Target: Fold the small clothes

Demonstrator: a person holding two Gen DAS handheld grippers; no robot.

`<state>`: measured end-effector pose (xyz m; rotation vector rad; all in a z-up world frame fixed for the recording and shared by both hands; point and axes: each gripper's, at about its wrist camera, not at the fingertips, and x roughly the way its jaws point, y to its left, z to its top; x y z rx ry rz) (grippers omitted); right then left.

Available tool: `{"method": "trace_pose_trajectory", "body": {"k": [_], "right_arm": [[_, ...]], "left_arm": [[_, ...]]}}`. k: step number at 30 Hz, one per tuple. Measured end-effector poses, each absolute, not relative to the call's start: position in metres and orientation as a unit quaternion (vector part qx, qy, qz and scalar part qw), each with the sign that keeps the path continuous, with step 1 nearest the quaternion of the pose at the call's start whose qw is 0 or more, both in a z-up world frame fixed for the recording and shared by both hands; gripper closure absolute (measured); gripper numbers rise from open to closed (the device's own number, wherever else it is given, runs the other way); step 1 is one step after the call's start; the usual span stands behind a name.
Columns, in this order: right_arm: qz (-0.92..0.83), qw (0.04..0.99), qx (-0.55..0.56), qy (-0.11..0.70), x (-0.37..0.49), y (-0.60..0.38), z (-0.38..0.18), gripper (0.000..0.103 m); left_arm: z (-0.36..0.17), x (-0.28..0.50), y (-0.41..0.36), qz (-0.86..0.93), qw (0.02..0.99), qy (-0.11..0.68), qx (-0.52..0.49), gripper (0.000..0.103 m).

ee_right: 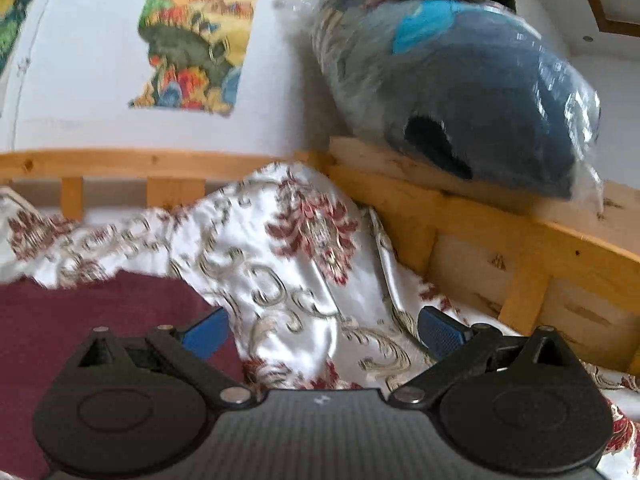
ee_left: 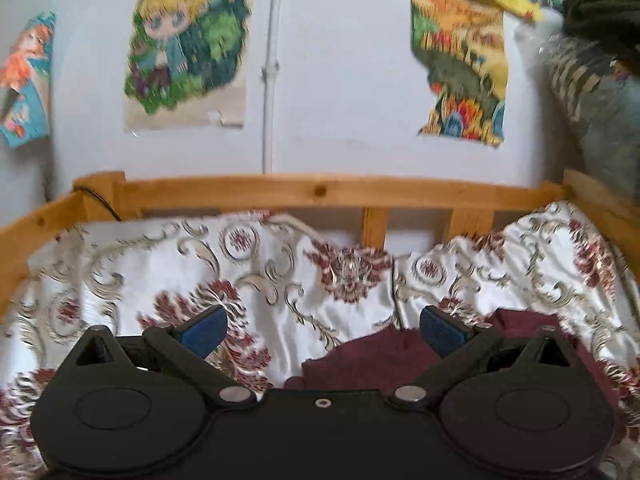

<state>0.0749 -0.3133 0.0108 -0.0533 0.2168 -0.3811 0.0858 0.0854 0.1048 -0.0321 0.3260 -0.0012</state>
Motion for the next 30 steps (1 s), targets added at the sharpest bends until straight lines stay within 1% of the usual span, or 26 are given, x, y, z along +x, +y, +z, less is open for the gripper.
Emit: {"method": "trace_pose_trajectory", "body": {"k": [3,6,9,12,17,20,24,30], "right_arm": [[-0.174,0.98,-0.016,0.089,0.066,-0.302,0.022,0.0],[-0.146,0.986,-0.018,0.082,0.063,-0.285,0.028,0.0],[-0.107,0.99,-0.037,0.081,0.064,-0.265,0.029,0.0],[-0.048,0.991,-0.084,0.096,0.073,-0.242,0.022,0.0],[0.021,0.985,-0.133,0.11,0.079,-0.207,0.001,0.0],[0.062,0.978,-0.167,0.113,0.083,-0.186,-0.018,0.0],[0.087,0.973,-0.172,0.129,0.086,-0.168,-0.037,0.0],[0.082,0.969,-0.191,0.131,0.094,-0.155,-0.055,0.0]], "left_arm": [[0.12,0.06,0.092,-0.002,0.985,0.168,-0.035,0.001],[0.128,0.045,0.09,0.02,0.982,0.187,-0.016,0.001],[0.122,0.032,0.088,0.035,0.981,0.191,0.008,0.001],[0.103,0.033,0.093,0.035,0.977,0.211,0.002,0.001],[0.049,0.06,0.102,-0.006,0.966,0.253,-0.06,0.001],[0.025,0.08,0.1,-0.015,0.963,0.262,-0.059,0.001],[0.007,0.1,0.097,-0.03,0.965,0.254,-0.053,0.001],[-0.025,0.117,0.11,-0.047,0.943,0.309,-0.112,0.001]]}}
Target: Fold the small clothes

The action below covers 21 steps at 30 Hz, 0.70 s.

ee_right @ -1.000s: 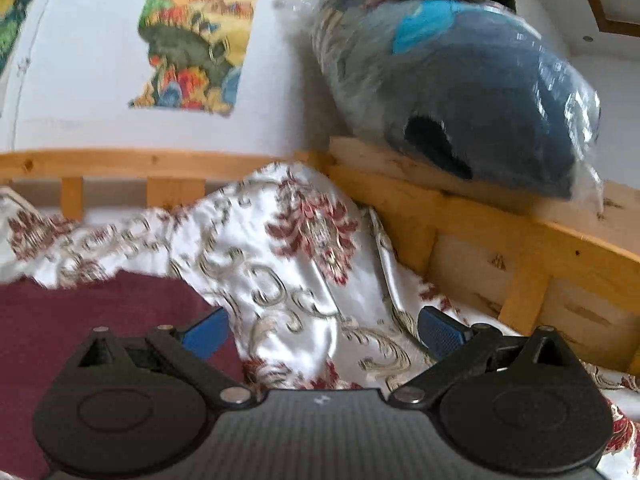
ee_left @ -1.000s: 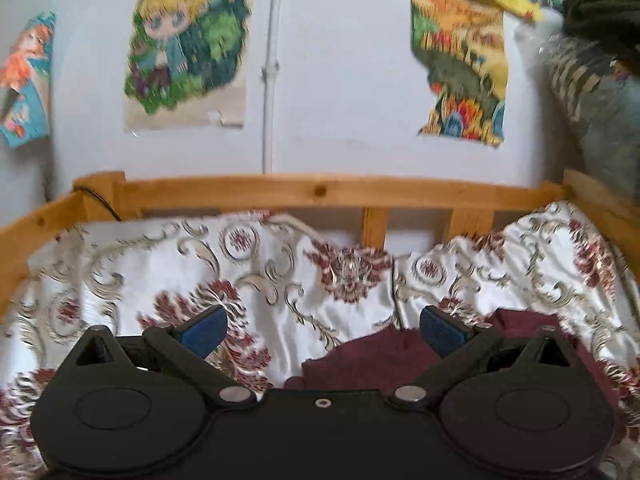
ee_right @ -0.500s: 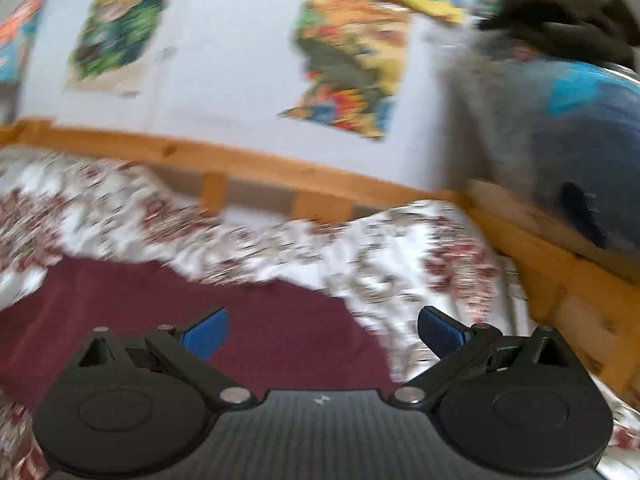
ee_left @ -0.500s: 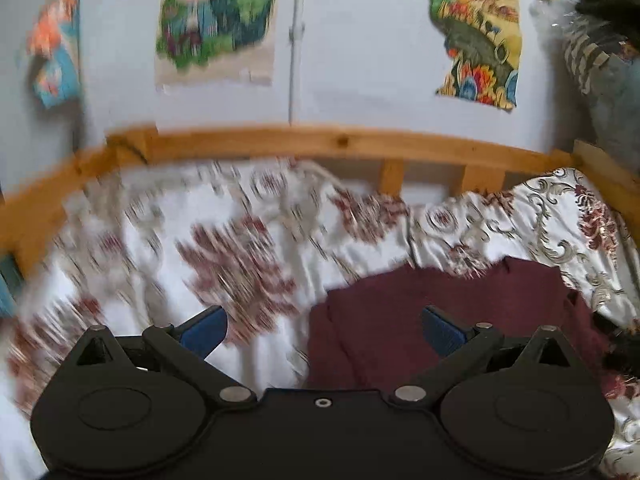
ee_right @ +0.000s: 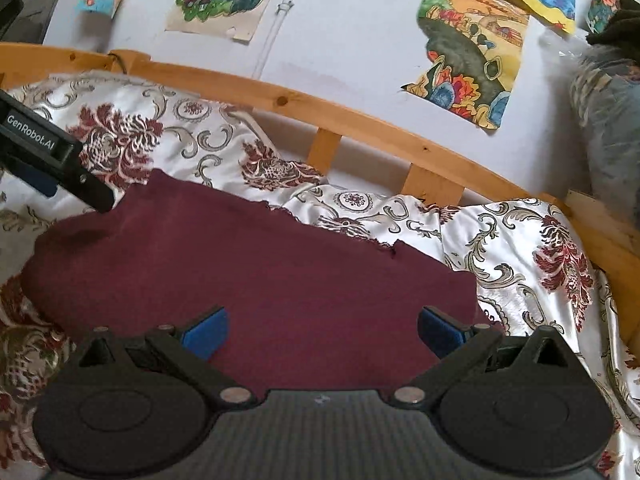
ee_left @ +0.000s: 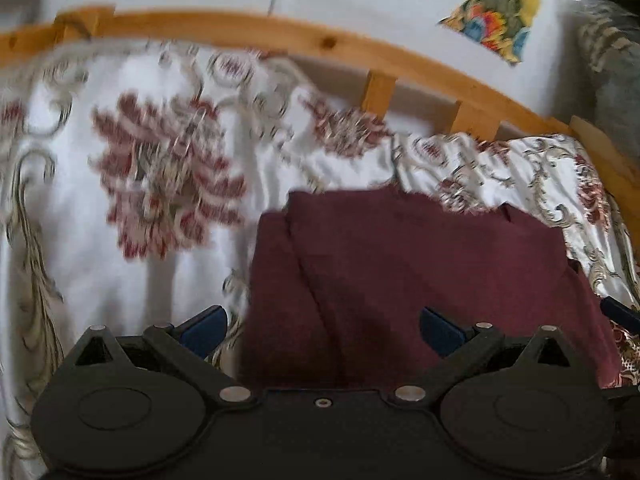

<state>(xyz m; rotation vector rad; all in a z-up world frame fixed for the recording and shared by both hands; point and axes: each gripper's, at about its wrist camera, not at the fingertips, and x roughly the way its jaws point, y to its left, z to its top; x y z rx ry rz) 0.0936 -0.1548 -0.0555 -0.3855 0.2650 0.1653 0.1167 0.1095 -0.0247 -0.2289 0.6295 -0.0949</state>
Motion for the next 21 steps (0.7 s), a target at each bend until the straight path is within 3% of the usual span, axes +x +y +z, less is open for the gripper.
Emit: {"method": "trace_pose_trajectory", "body": {"k": [12,21], "right_arm": [[0.039,0.964,-0.227,0.134,0.106,-0.15,-0.082,0.0],[0.048,0.963,-0.214,0.155,0.111,-0.153,-0.089,0.0]], "left_arm": [[-0.053,0.137,0.141,-0.053,0.898,0.378,-0.219,0.001],[-0.052,0.137,0.135,-0.077,0.901,0.378,-0.2,0.001]]}}
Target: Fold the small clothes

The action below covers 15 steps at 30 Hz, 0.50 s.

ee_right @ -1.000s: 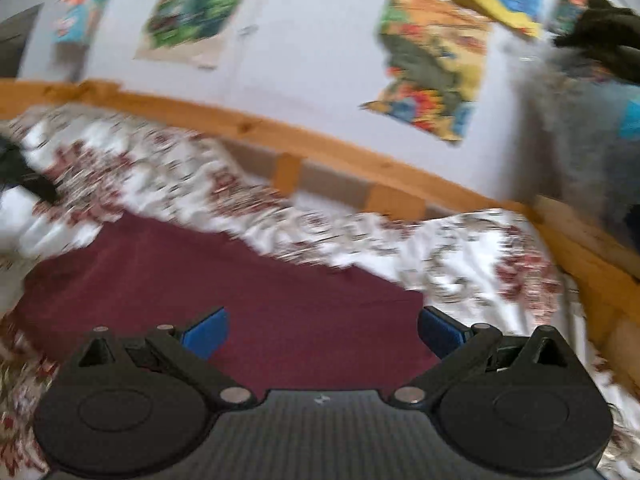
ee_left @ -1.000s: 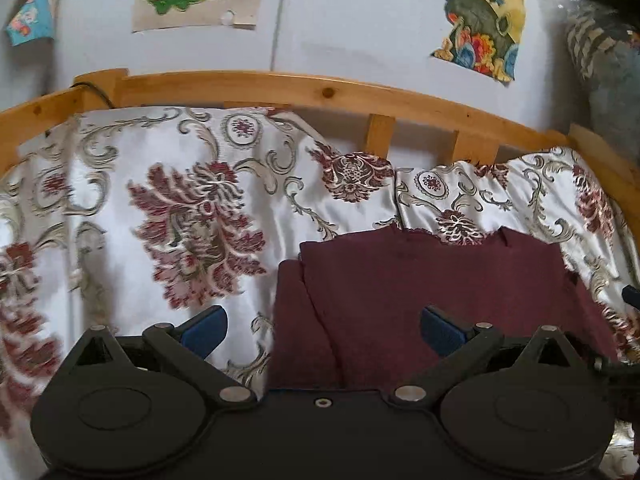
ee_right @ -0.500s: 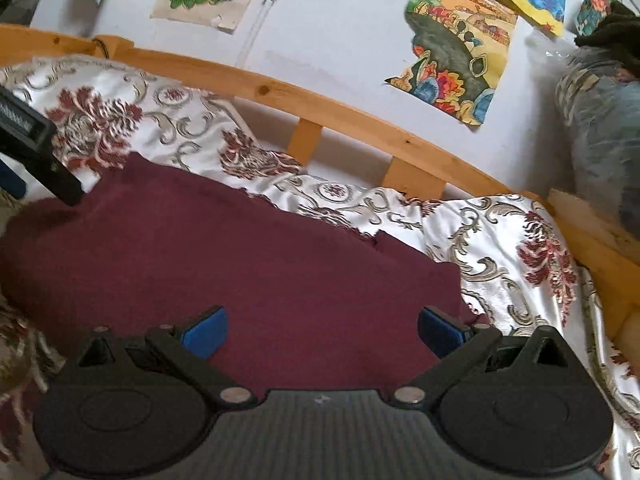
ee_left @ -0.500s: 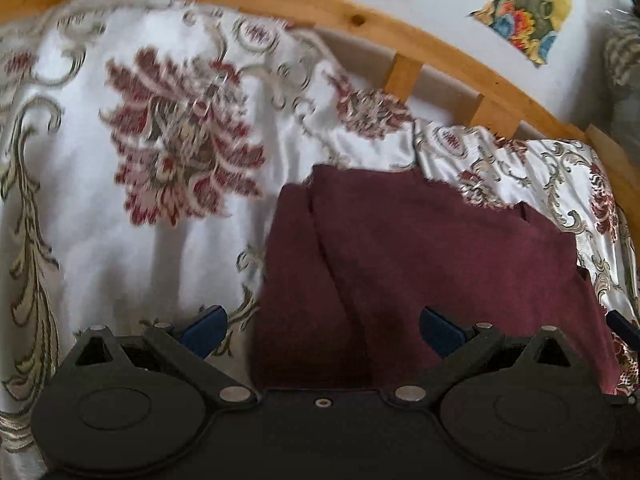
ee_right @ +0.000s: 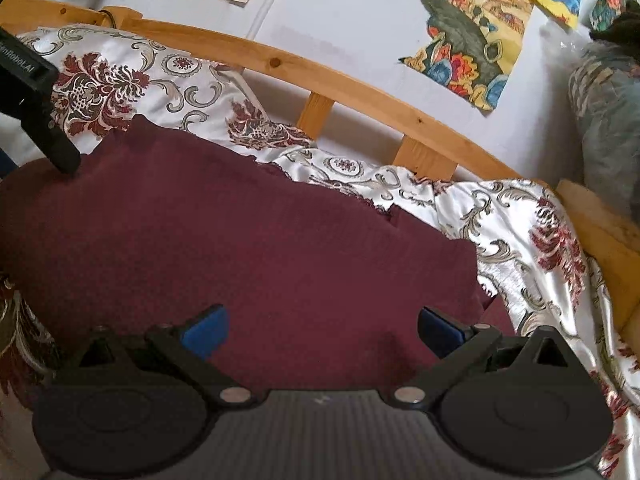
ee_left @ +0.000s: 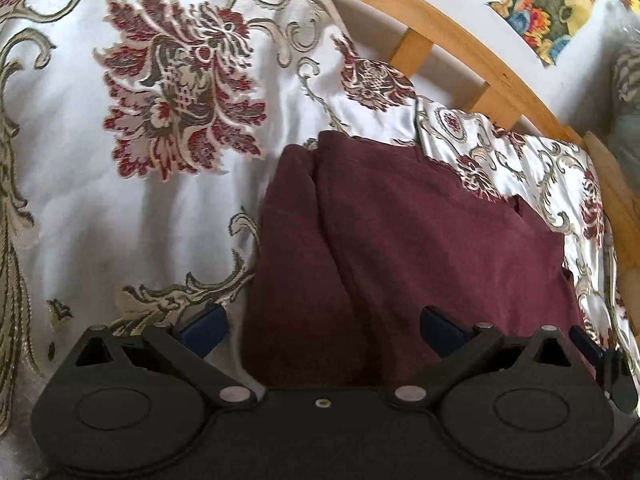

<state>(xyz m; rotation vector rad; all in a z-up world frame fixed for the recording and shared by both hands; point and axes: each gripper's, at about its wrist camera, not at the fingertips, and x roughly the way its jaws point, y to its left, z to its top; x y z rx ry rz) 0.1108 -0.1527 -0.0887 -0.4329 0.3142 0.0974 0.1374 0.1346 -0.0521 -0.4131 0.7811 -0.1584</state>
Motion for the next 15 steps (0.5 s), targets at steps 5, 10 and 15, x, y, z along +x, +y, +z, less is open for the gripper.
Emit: {"method": "trace_pose_trajectory", "body": {"k": [5,10,15], "right_arm": [[0.055,0.964,-0.2,0.165,0.1134,-0.1565,-0.0892,0.0],[0.054,0.964,-0.201,0.164,0.1133,-0.1569,-0.0894,0.0],[0.054,0.964,-0.201,0.164,0.1131,-0.1563,-0.0899,0.0]], "left_arm": [[-0.0555,0.14,0.1322,-0.081,0.9,0.393,-0.172,0.001],[-0.0574,0.1419,0.1316,-0.081,0.9,0.396,-0.162,0.001],[-0.0582,0.1406,0.1282,-0.08,0.903,0.397,-0.143,0.001]]}}
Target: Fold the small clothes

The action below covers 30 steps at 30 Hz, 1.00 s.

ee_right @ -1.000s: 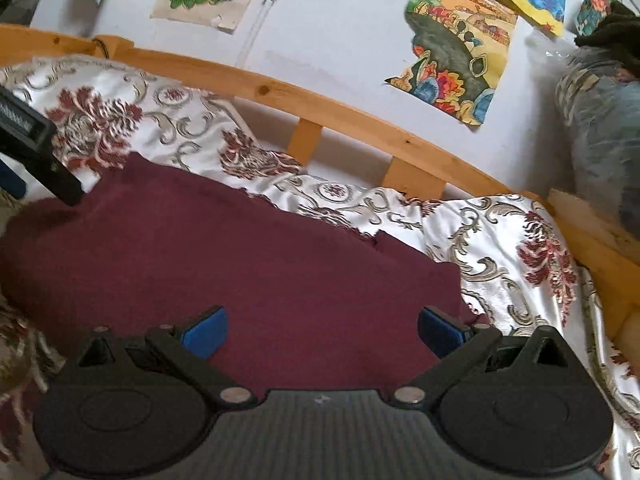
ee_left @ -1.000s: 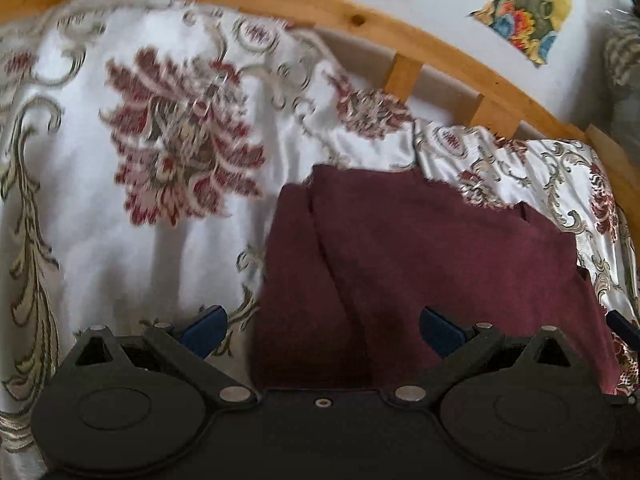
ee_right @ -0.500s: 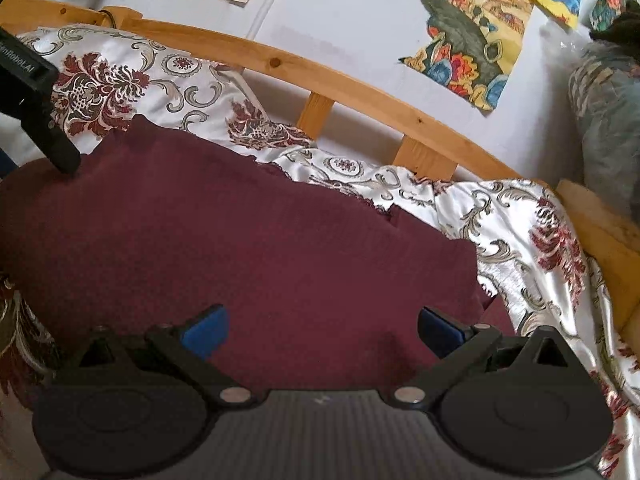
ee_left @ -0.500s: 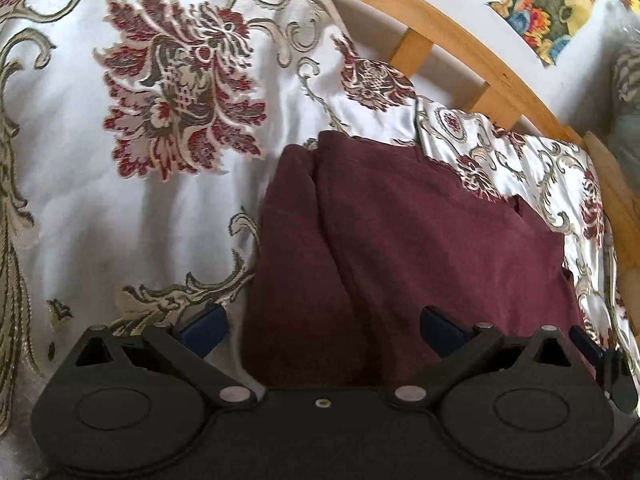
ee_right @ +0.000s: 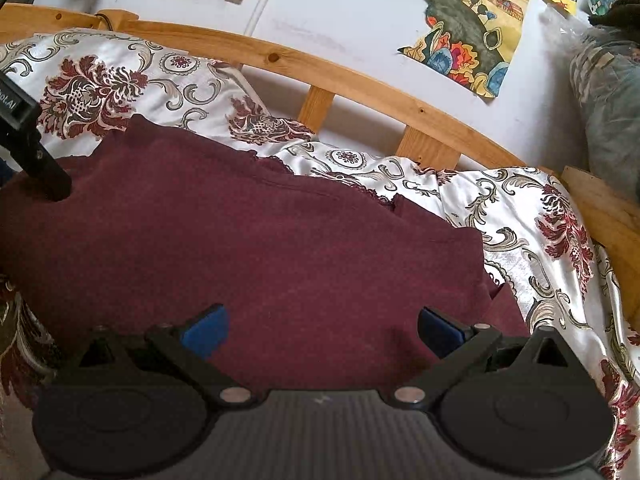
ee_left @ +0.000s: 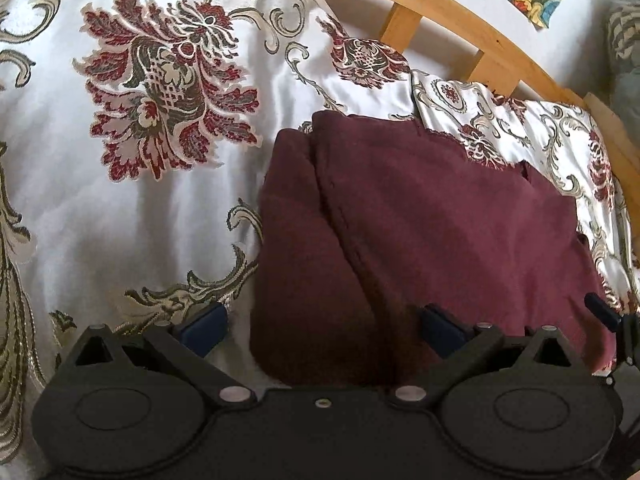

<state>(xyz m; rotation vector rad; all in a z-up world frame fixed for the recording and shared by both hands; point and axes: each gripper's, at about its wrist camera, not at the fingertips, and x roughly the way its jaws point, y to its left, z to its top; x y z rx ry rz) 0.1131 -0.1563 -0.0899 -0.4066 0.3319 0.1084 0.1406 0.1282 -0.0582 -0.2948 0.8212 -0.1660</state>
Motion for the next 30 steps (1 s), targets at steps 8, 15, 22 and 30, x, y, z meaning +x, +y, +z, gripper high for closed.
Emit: {"method": "trace_pose_trajectory", "body": {"k": [8,15,22,30], "right_arm": [[0.057,0.965,-0.194,0.168,0.114,-0.158,-0.09,0.0],[0.061,0.965,-0.186,0.175,0.116,-0.159,-0.09,0.0],[0.093,0.962,-0.126,0.223,0.129,-0.179,-0.081,0.0],[0.045,0.972,-0.126,0.194,0.104,-0.196,-0.07,0.0]], "left_arm": [[-0.059,0.14,0.124,-0.08,0.906,0.397,-0.121,0.001],[-0.06,0.141,0.121,-0.08,0.909,0.395,-0.105,0.001],[-0.06,0.14,0.116,-0.087,0.918,0.381,-0.072,0.001],[-0.053,0.132,0.105,-0.113,0.933,0.341,-0.02,0.002]]}}
